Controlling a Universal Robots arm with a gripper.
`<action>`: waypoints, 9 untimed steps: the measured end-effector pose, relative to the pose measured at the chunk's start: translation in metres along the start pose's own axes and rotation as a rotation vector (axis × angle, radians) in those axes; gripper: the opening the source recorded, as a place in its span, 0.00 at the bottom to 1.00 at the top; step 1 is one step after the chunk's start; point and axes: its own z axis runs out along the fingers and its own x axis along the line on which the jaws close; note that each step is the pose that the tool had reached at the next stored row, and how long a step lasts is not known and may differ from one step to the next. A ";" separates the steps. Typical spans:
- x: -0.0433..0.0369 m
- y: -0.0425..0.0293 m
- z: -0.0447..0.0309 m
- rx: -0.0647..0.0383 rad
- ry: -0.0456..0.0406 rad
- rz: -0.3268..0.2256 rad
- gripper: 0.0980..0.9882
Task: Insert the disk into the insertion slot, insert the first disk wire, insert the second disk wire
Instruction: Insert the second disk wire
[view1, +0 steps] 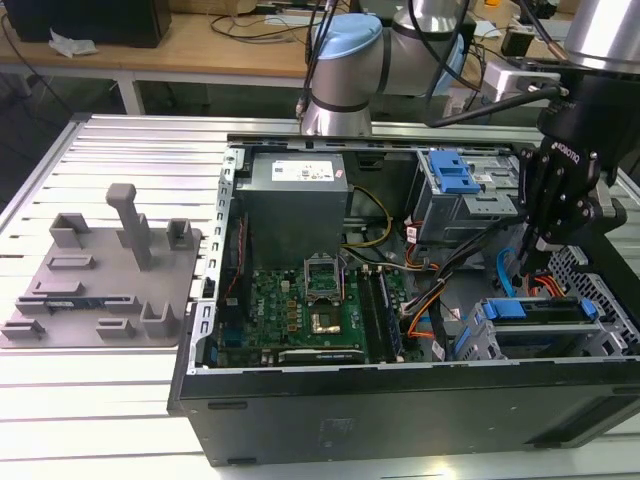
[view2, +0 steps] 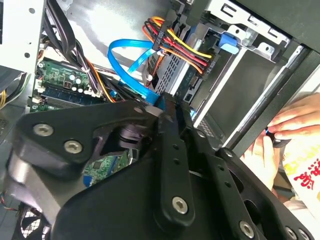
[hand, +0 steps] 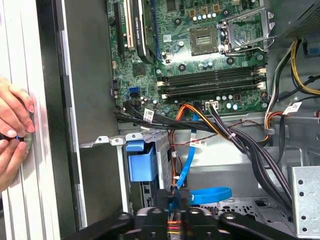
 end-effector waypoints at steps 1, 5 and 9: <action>-0.0001 -0.0002 0.0003 0.000 -0.0001 0.000 0.13; -0.0002 -0.0006 0.0009 0.000 0.0001 0.000 0.07; 0.0012 -0.0009 0.0015 -0.002 -0.0200 0.000 0.07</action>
